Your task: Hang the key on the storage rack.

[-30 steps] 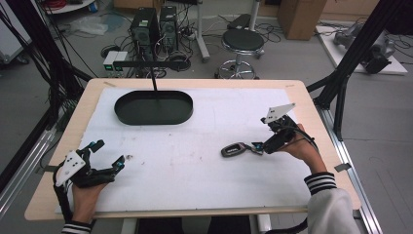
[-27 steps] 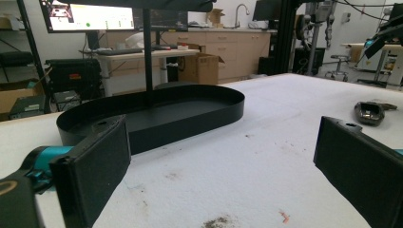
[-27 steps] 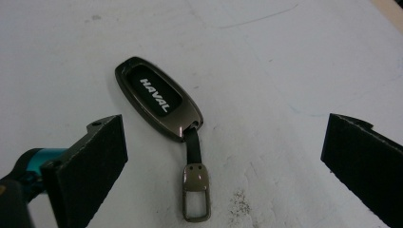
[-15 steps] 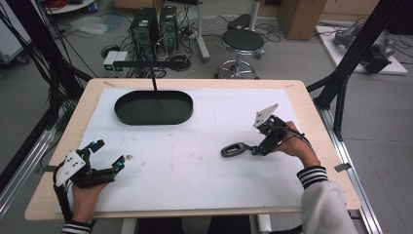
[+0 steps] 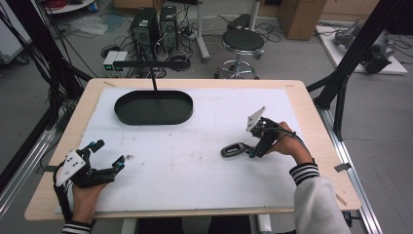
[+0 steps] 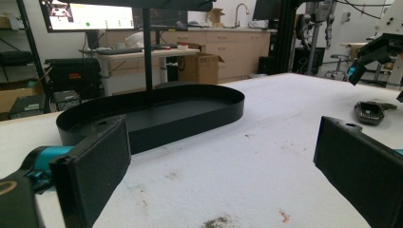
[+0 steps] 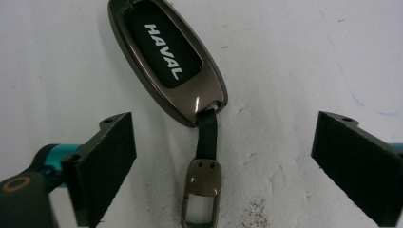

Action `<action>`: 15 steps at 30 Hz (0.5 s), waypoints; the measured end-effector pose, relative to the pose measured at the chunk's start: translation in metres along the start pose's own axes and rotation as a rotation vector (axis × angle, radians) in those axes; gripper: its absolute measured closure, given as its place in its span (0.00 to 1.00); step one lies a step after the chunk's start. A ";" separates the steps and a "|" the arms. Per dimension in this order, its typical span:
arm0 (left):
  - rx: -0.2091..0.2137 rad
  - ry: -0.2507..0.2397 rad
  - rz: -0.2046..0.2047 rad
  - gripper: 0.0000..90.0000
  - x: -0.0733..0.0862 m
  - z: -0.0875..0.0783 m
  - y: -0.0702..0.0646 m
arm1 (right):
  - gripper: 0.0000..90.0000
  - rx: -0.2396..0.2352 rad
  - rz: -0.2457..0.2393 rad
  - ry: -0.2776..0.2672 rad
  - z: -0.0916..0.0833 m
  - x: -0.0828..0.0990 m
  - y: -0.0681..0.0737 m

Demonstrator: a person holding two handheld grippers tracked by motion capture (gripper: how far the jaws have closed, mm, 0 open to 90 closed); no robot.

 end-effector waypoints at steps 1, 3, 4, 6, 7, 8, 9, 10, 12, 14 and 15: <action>0.000 0.000 0.000 0.06 0.000 0.000 0.000 | 0.16 0.000 0.000 0.000 0.000 0.000 0.000; -0.001 0.001 -0.001 0.06 0.000 0.000 0.000 | 0.18 -0.006 -0.009 0.005 0.000 -0.002 0.000; -0.001 0.001 -0.001 0.06 0.000 0.000 0.000 | 0.19 -0.014 -0.005 0.002 0.000 -0.002 0.000; 0.000 0.001 -0.002 0.06 0.000 0.000 0.000 | 0.21 -0.013 -0.012 0.007 0.001 -0.002 -0.001; 0.000 0.000 -0.002 0.06 0.000 0.000 0.000 | 0.23 -0.016 -0.015 0.011 0.002 -0.002 -0.001; -0.001 0.001 -0.001 0.06 0.000 0.000 0.000 | 0.26 -0.021 -0.020 0.023 0.003 -0.001 -0.001; 0.000 0.001 -0.001 0.06 0.000 0.000 0.000 | 0.26 -0.021 -0.020 0.023 0.003 -0.001 -0.001; -0.001 0.000 -0.001 0.06 0.000 0.000 0.000 | 0.28 -0.035 -0.015 0.036 0.005 -0.001 0.000; 0.000 0.000 -0.002 0.06 0.000 0.000 0.000 | 0.29 -0.043 -0.013 0.035 0.006 -0.002 0.000; 0.000 0.000 0.001 0.06 0.000 0.000 0.000 | 0.32 -0.053 -0.016 0.047 0.007 -0.001 0.000; 0.001 0.000 0.001 0.06 0.000 0.000 0.000 | 0.34 -0.052 -0.016 0.051 0.008 -0.001 0.000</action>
Point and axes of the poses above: each handheld gripper's, and its own axes: z roughly forward along the jaws, x roughly out of its underside, y roughly to its left, the point moved 4 cm from there along z, roughly forward along the jaws, and after that the axes turned 12 degrees about y, right-handed, at the moved point
